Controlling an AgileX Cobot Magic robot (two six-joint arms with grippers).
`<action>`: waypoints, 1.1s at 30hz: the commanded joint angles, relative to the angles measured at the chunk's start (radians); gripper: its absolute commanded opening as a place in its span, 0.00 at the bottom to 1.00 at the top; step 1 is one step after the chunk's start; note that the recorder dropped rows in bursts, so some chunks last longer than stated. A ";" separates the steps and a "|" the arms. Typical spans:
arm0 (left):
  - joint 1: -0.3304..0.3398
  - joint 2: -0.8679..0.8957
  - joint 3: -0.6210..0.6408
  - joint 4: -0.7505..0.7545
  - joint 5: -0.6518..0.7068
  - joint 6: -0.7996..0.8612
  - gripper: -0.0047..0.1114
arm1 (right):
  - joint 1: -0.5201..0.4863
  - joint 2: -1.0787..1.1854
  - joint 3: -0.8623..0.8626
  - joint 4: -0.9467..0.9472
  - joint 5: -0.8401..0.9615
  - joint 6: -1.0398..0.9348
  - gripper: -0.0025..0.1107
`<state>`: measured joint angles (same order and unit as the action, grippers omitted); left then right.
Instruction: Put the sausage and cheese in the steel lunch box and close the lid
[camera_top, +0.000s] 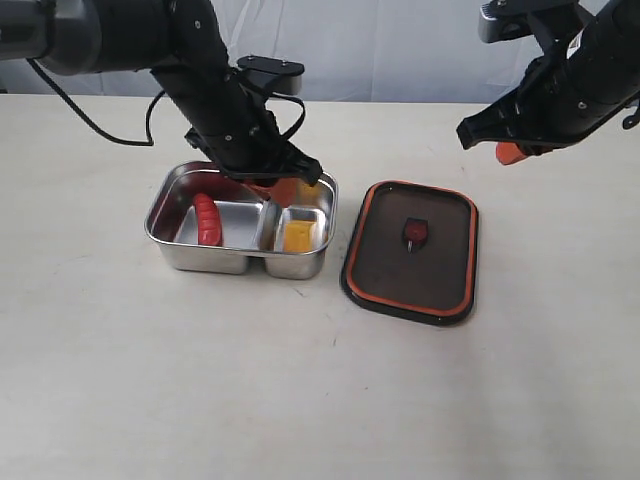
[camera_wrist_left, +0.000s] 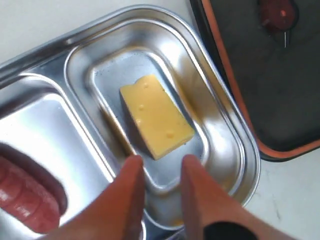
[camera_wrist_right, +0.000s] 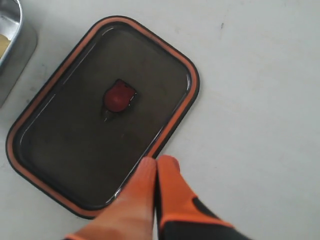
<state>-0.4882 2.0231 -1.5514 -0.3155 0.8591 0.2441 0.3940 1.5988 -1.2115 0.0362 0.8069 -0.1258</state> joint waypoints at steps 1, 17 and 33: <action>0.011 -0.048 -0.009 0.089 0.072 0.003 0.04 | -0.005 0.001 0.001 -0.008 0.012 0.005 0.01; 0.158 -0.262 0.133 0.137 0.194 -0.001 0.04 | -0.005 0.004 0.001 -0.109 -0.133 0.077 0.01; 0.158 -0.499 0.294 0.118 0.163 -0.010 0.04 | -0.115 0.355 -0.192 -0.105 -0.084 0.144 0.46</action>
<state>-0.3307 1.5546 -1.2617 -0.1943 1.0142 0.2441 0.2846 1.9043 -1.3365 -0.1387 0.6805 0.0755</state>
